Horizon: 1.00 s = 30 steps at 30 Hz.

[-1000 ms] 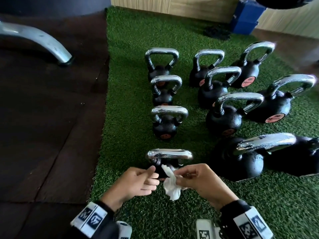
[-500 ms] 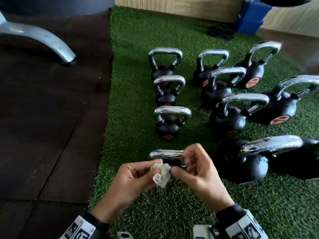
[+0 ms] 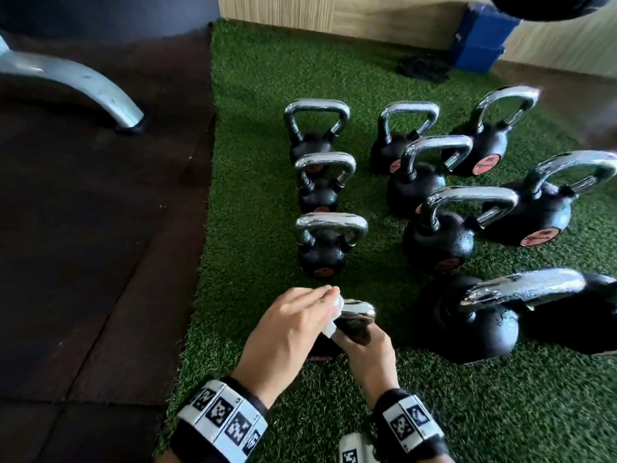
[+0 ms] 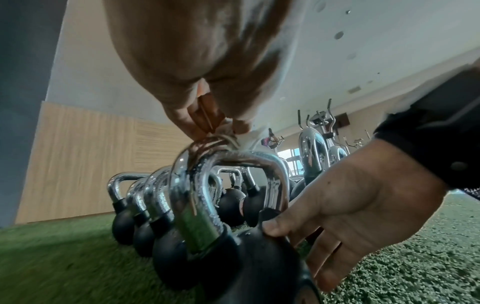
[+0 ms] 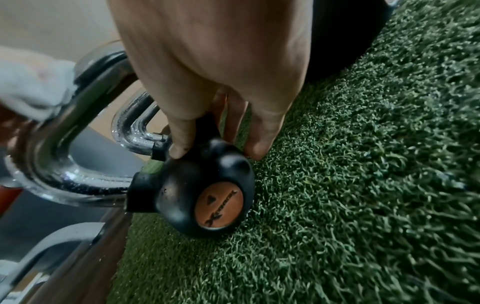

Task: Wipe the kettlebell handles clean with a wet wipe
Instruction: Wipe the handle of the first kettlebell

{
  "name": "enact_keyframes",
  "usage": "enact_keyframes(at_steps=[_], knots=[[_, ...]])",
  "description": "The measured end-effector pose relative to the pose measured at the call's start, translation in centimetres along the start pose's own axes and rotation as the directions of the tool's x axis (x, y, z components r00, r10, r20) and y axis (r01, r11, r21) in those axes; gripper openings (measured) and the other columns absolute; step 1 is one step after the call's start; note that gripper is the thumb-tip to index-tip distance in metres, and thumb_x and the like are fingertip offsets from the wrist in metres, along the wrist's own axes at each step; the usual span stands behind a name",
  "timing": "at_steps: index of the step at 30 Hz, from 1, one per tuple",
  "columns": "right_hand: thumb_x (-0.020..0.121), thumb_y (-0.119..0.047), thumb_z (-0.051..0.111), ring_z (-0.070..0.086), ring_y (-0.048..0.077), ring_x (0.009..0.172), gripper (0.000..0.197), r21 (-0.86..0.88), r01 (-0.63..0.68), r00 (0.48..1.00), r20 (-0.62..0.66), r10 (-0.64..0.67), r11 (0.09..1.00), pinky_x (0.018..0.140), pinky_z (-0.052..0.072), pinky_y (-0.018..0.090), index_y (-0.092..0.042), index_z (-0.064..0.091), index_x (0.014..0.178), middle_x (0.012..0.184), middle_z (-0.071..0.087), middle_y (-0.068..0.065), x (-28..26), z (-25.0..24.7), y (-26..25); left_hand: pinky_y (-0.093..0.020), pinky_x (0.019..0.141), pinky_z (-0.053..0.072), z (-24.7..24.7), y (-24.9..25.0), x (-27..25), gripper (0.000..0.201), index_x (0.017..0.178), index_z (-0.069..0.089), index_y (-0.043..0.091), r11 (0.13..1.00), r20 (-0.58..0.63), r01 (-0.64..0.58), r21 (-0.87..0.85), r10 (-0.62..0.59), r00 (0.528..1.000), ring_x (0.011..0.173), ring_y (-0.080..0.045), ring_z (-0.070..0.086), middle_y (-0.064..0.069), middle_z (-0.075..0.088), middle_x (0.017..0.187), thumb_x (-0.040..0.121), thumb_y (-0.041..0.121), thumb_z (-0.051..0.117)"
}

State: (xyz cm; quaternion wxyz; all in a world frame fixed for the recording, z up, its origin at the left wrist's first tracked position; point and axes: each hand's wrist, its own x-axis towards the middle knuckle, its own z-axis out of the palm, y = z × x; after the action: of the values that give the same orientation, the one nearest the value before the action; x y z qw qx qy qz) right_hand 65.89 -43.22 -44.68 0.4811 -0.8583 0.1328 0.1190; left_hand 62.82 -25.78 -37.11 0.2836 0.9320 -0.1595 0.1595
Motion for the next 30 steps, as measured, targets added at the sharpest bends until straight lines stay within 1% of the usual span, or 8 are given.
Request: enact_keyframes(at_steps=[3, 8, 14, 18, 22, 24, 26, 30], knots=[[0.074, -0.051, 0.083, 0.069, -0.003, 0.073, 0.026, 0.043, 0.008, 1.000, 0.024, -0.009, 0.999, 0.061, 0.047, 0.017, -0.031, 0.075, 0.088, 0.079, 0.076, -0.015, 0.2, -0.5, 0.2, -0.027, 0.098, 0.057, -0.6, -0.5, -1.2, 0.043, 0.134, 0.065, 0.012, 0.997, -0.061, 0.078, -0.028, -0.080, 0.995, 0.120, -0.009, 0.063, -0.001, 0.070, 0.132, 0.092, 0.014, 0.073], [0.073, -0.048, 0.085, 0.072, 0.006, 0.087, 0.029, 0.090, -0.024, 0.999, 0.050, 0.020, 0.996, 0.080, 0.057, 0.031, -0.030, 0.077, 0.094, 0.088, 0.078, -0.013, 0.5, -0.5, 0.6, -0.026, 0.107, 0.051, -0.4, 0.0, -1.9, 0.046, 0.139, 0.062, 0.014, 0.998, -0.030, 0.061, -0.019, -0.062, 0.998, 0.131, -0.010, 0.058, -0.001, 0.065, 0.140, 0.093, 0.010, 0.069], [0.069, -0.042, 0.089, 0.073, 0.007, 0.086, 0.031, 0.135, -0.036, 0.999, 0.040, 0.031, 0.990, 0.076, 0.058, 0.029, -0.028, 0.075, 0.092, 0.085, 0.078, -0.014, 0.6, -0.5, 0.7, -0.008, 0.088, 0.054, -0.3, -3.0, -3.9, 0.041, 0.126, 0.068, 0.017, 0.866, -0.209, 0.336, -0.370, -0.430, 0.878, 0.102, 0.020, 0.063, 0.023, 0.066, 0.118, 0.089, 0.001, 0.074], [0.069, -0.041, 0.090, 0.074, 0.010, 0.091, 0.039, 0.146, -0.036, 0.997, 0.077, 0.025, 0.989, 0.087, 0.061, 0.041, -0.025, 0.075, 0.102, 0.093, 0.078, -0.009, 1.1, -0.6, 0.8, -0.015, 0.091, 0.056, 1.1, -3.7, -5.0, 0.037, 0.128, 0.070, 0.017, 0.803, -0.183, 0.324, -0.501, -0.464, 0.867, 0.109, 0.003, 0.070, 0.011, 0.071, 0.122, 0.093, 0.004, 0.069], [0.066, -0.047, 0.090, 0.074, 0.015, 0.093, 0.050, 0.146, -0.036, 0.996, 0.088, 0.024, 0.989, 0.087, 0.060, 0.047, -0.024, 0.073, 0.107, 0.096, 0.078, -0.005, 1.2, -0.6, 0.5, -0.023, 0.096, 0.056, 2.5, -4.7, -5.9, 0.039, 0.130, 0.070, 0.025, 0.694, -0.067, 0.394, -0.603, -0.536, 0.841, 0.114, -0.006, 0.070, 0.015, 0.071, 0.126, 0.099, 0.002, 0.062], [0.067, -0.045, 0.089, 0.074, 0.019, 0.094, 0.049, 0.164, -0.051, 0.995, 0.095, 0.036, 0.985, 0.086, 0.060, 0.051, -0.023, 0.072, 0.108, 0.098, 0.078, -0.003, 1.1, -0.5, 0.4, -0.035, 0.089, 0.061, 3.1, -5.2, -6.1, 0.030, 0.120, 0.074, 0.040, 0.597, 0.033, 0.495, -0.631, -0.617, 0.786, 0.098, -0.011, 0.074, 0.018, 0.073, 0.121, 0.099, 0.019, 0.065], [0.070, -0.041, 0.090, 0.074, 0.021, 0.094, 0.044, 0.181, -0.066, 0.993, 0.105, 0.048, 0.981, 0.086, 0.059, 0.054, -0.023, 0.073, 0.106, 0.097, 0.079, -0.002, 1.1, -0.4, 0.3, -0.043, 0.092, 0.060, 3.8, -5.4, -6.2, 0.017, 0.103, 0.081, 0.036, 0.531, 0.112, 0.543, -0.651, -0.640, 0.760, 0.092, -0.014, 0.076, 0.009, 0.079, 0.109, 0.098, 0.030, 0.066], [0.070, -0.043, 0.089, 0.074, 0.019, 0.091, 0.038, 0.164, -0.074, 0.994, 0.088, 0.060, 0.984, 0.085, 0.060, 0.051, -0.024, 0.074, 0.101, 0.094, 0.079, -0.004, 0.7, -0.5, 0.0, -0.021, 0.078, 0.061, 4.3, -4.9, -6.5, 0.018, 0.106, 0.075, 0.042, 0.582, 0.036, 0.531, -0.616, -0.652, 0.757, 0.095, -0.004, 0.076, 0.021, 0.076, 0.107, 0.089, 0.038, 0.069]])
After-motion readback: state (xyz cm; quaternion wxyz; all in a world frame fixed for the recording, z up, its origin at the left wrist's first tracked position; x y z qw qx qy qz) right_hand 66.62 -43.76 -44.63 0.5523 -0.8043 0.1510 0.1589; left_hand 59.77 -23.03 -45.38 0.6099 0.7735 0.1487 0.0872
